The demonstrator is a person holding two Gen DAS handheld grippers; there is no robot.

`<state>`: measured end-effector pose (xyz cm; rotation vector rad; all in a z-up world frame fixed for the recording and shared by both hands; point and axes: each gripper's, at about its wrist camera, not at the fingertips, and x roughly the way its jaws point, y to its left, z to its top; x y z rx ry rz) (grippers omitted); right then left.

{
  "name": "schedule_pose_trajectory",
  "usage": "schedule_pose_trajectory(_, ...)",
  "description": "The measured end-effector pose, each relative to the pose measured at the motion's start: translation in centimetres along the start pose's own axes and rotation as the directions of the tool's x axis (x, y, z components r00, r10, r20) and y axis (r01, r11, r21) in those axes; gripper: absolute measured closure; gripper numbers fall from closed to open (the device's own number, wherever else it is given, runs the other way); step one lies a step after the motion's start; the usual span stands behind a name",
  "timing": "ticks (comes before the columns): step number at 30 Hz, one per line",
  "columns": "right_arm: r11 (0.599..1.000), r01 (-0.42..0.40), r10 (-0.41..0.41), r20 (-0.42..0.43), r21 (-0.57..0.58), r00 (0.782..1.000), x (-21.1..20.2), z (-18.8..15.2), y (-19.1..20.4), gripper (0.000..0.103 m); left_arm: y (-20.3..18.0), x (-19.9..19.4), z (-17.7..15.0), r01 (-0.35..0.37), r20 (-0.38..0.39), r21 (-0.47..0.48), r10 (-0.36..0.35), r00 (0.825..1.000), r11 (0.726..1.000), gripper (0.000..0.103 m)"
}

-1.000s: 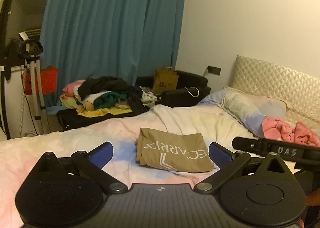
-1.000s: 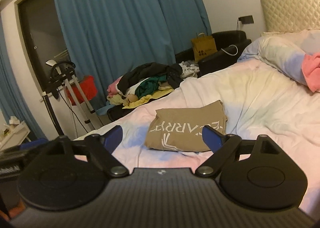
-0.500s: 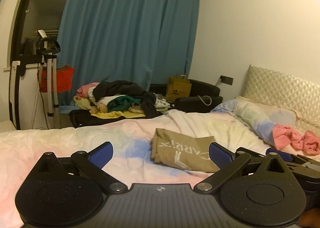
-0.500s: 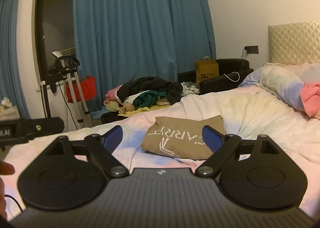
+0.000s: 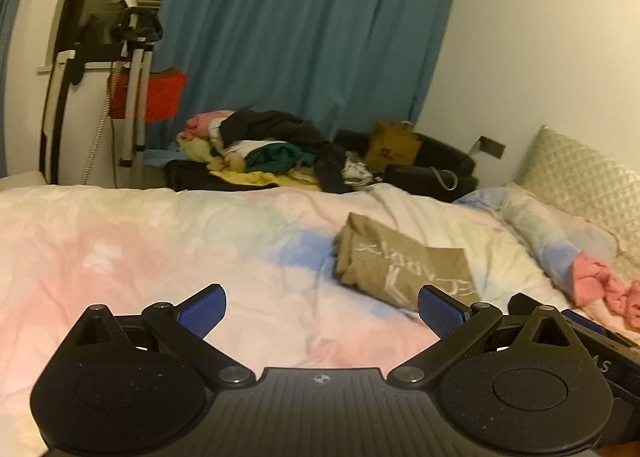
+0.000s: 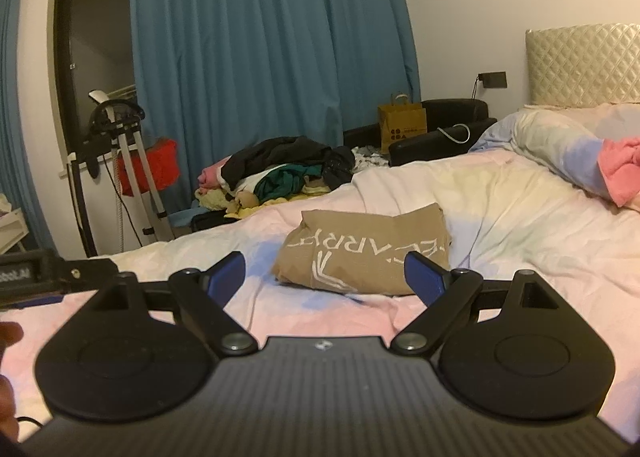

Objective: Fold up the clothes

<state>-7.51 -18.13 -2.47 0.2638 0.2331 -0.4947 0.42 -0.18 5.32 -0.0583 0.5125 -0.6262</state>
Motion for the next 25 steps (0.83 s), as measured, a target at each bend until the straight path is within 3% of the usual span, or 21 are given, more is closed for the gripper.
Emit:
schedule_pose_trajectory(14, 1.0, 0.001, -0.001, -0.02, -0.023, 1.0, -0.1, -0.3, 0.4, 0.015, -2.1, -1.1, -0.9, -0.034, 0.062, 0.121, 0.027, 0.998, 0.992, 0.0)
schedule_pose_trajectory(25, 1.0, -0.007, 0.007, -0.036, -0.013, 0.999, 0.0, -0.3, 0.5, 0.015, -2.4, -0.9, -1.2, -0.044, 0.052, 0.144, 0.036, 0.998, 0.989, 0.0)
